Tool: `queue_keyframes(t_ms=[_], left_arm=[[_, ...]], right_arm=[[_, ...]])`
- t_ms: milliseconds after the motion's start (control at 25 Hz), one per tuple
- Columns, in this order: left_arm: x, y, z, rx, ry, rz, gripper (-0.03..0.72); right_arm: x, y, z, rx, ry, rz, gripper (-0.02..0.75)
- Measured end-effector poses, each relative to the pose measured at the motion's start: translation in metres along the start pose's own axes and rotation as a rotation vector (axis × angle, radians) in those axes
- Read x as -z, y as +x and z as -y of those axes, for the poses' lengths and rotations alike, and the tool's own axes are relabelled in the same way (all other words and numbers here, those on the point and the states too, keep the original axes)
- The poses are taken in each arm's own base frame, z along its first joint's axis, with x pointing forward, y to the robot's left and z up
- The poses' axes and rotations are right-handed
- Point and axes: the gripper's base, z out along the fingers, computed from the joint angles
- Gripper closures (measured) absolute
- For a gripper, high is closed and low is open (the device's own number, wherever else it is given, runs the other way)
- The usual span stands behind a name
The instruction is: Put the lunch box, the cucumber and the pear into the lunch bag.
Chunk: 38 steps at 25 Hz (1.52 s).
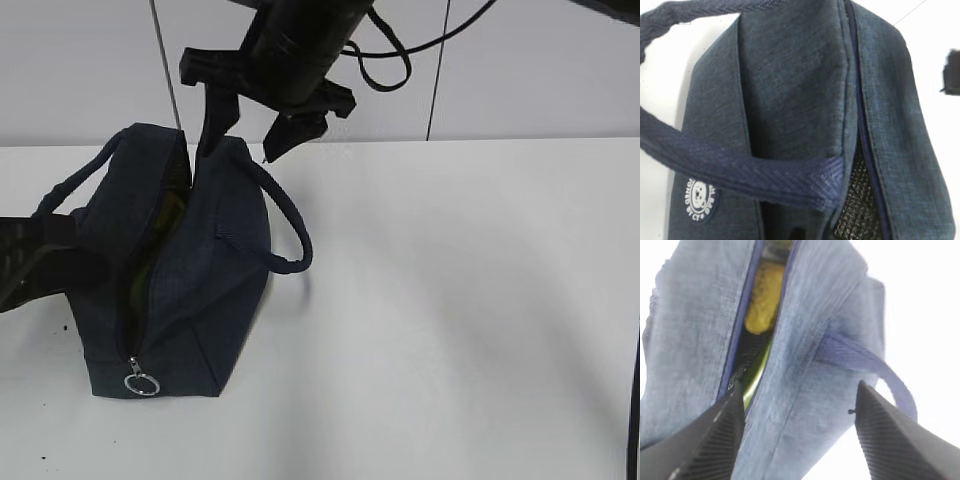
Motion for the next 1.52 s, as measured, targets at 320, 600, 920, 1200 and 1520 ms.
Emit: queue_keyframes(t_ms=[320, 600, 920, 1200, 1520], left_arm=[[0.0, 0.0, 0.0, 0.006, 0.001, 0.003, 0.707], [0.0, -0.001, 0.0, 0.016, 0.004, 0.008, 0.707], [0.0, -0.002, 0.001, 0.041, 0.011, 0.02, 0.707], [0.0, -0.005, 0.004, 0.059, 0.046, 0.059, 0.707], [-0.001, -0.022, 0.025, 0.026, 0.142, 0.115, 0.707]], right_arm=[[-0.005, 0.004, 0.001, 0.003, -0.005, -0.062, 0.204], [-0.035, 0.009, 0.003, -0.017, -0.066, -0.141, 0.253], [-0.046, 0.011, 0.008, -0.001, -0.059, -0.162, 0.659], [-0.046, 0.011, 0.013, 0.074, -0.008, -0.159, 0.731], [0.0, 0.002, 0.02, 0.221, 0.194, -0.067, 0.732]])
